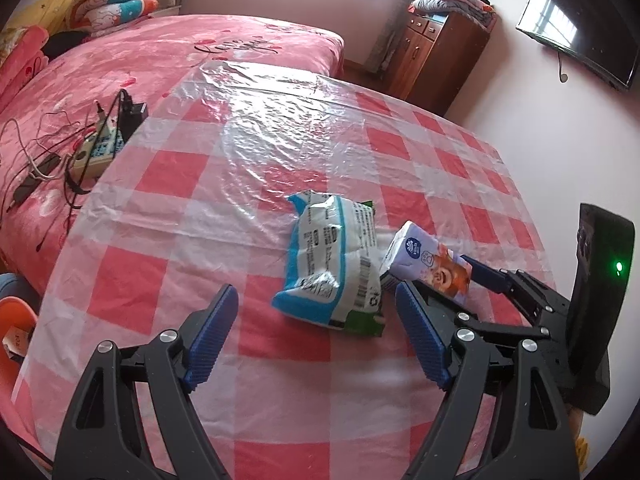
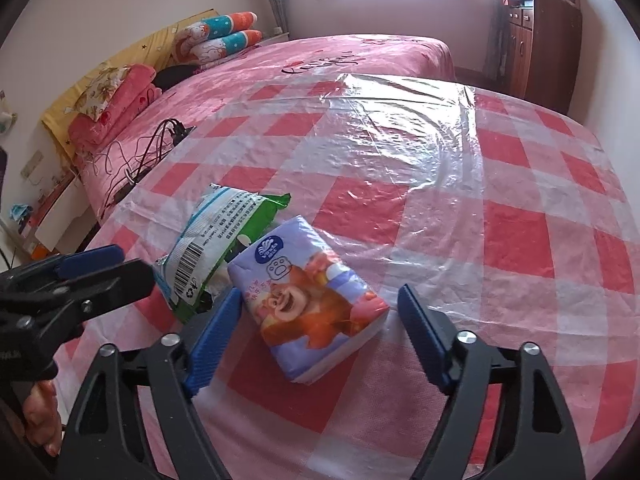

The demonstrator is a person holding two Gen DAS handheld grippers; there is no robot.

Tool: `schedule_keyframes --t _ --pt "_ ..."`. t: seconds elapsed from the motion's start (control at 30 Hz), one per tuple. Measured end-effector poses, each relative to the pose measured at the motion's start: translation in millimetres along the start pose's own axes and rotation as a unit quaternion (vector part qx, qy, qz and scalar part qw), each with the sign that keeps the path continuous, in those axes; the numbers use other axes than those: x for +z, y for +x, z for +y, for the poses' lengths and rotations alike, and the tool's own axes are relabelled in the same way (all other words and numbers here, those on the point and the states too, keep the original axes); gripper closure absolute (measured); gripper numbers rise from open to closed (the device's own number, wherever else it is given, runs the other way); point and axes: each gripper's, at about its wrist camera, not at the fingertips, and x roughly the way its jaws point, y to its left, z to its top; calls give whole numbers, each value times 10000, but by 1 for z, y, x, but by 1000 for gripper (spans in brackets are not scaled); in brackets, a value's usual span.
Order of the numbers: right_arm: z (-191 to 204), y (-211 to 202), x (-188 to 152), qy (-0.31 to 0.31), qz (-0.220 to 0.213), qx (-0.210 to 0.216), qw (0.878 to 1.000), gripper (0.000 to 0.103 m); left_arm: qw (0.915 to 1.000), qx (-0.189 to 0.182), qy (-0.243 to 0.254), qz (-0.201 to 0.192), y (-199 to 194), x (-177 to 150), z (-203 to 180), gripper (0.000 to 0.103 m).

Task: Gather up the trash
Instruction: 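Grasp the wet-wipe packet with the left tool while the right tool grasps the tissue box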

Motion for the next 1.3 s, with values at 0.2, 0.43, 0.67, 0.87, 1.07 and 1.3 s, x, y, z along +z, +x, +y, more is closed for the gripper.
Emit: schedule_keyframes --t 0.2,0.43,0.67,0.87,1.07,1.3 --pt "-8 -5 -3 108 -37 77 9999 34 10000 -14 60 74 14 8 -6 21" --pt "-36 -15 -7 611 -165 286 9976 35 9993 167 327 79 32 19 -20 21" --pt "-59 -23 -9 1103 -278 522 9921 35 9958 575 708 38 48 21 -34 21" --pt "-65 -27 -11 1238 -311 604 9900 35 9929 782 896 -27 55 20 -39 24" --pt "-65 -28 -11 1235 -315 603 9900 35 9915 938 905 33 62 20 -39 42" --pt "-64 -30 -12 1164 -329 580 9910 35 9918 896 905 -68 57 16 -38 55"
